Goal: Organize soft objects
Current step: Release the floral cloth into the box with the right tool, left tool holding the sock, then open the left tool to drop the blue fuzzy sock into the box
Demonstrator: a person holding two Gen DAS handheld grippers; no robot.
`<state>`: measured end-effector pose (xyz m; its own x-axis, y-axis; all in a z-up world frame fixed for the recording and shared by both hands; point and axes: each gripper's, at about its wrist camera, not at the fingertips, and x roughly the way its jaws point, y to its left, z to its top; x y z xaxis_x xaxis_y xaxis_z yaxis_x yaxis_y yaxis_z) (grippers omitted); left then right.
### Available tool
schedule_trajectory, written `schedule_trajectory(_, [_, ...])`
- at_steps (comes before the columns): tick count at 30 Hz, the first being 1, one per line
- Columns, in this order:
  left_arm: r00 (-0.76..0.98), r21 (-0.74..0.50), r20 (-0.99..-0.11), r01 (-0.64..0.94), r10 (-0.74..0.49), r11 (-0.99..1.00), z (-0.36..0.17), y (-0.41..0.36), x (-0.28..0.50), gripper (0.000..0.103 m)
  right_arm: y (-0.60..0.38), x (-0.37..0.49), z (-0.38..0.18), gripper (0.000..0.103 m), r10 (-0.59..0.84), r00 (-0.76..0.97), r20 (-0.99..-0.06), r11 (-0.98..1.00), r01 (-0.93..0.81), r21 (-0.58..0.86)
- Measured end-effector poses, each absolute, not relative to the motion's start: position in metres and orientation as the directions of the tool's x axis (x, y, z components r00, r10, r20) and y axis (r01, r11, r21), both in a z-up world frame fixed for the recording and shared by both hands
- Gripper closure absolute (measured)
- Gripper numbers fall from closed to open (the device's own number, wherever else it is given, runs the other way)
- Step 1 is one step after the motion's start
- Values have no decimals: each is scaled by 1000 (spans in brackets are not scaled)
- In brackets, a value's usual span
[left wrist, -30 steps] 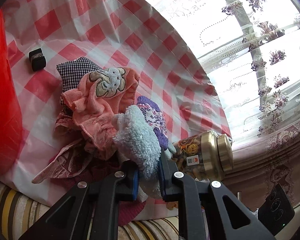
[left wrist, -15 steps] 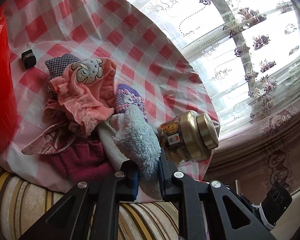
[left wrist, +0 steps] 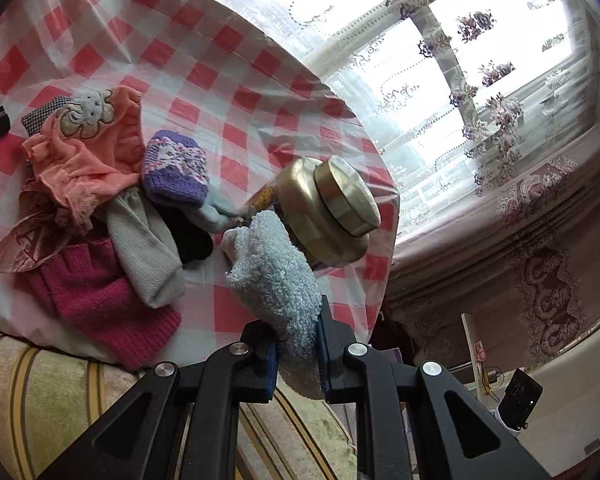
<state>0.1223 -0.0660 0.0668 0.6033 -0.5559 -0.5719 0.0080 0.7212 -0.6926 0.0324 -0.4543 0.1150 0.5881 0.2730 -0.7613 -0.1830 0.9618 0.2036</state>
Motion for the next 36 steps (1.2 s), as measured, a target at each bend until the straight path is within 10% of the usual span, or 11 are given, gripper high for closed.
schedule_trajectory(11, [494,-657,-605,134,-625,742,74,-149,115,87,-494,10,25,82,442,366,-819,888,-45,458])
schedule_trajectory(20, [401,-621,-638,237,-657,747,75,-211,104,87,-549,-4,-4,49,167,338,-926,962,149,228])
schedule_trajectory(36, [169,-609,-679,413,-714,677,61,-328,96,84,-573,-9,13,42,135,411,-901,962,165,220])
